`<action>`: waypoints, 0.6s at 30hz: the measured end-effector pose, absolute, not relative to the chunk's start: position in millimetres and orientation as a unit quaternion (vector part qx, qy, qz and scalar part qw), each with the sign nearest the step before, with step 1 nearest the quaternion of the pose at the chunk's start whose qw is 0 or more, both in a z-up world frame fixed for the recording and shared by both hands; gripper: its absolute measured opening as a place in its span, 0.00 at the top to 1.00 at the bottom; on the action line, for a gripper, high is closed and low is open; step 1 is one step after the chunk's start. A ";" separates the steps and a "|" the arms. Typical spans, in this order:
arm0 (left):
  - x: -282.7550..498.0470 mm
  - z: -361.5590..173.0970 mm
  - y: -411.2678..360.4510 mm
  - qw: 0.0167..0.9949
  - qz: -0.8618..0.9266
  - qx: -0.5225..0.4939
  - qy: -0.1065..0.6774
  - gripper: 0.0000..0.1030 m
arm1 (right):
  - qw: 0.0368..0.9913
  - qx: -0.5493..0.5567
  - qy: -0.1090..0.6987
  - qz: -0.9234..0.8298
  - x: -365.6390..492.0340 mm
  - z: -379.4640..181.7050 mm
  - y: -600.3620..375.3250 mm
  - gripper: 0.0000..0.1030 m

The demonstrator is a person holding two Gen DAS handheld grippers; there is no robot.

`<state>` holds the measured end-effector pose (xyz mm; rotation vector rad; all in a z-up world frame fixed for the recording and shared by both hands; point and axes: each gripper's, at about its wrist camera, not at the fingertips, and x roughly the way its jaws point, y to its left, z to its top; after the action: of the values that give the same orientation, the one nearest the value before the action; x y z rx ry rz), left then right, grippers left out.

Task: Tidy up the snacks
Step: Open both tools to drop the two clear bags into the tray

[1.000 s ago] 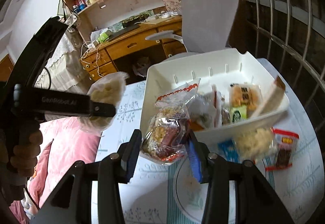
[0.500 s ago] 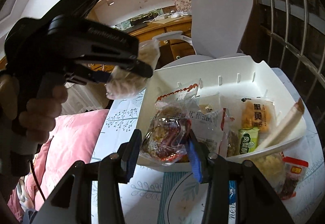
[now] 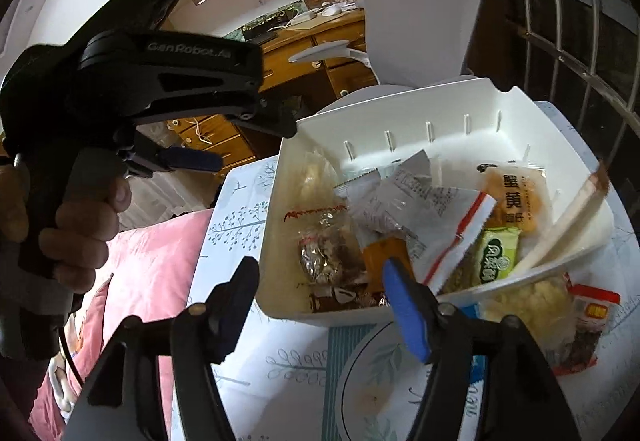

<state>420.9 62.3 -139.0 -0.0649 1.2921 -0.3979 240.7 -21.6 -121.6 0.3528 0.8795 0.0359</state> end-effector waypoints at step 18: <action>312.0 -118.3 110.2 0.771 -0.230 -0.024 0.594 0.18 | 0.894 0.176 0.406 -0.070 158.0 -85.3 -16.8 0.28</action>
<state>312.0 110.2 -118.3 -0.0519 1.2877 -0.4992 158.0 -16.8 -85.3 0.3640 0.8428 -0.1442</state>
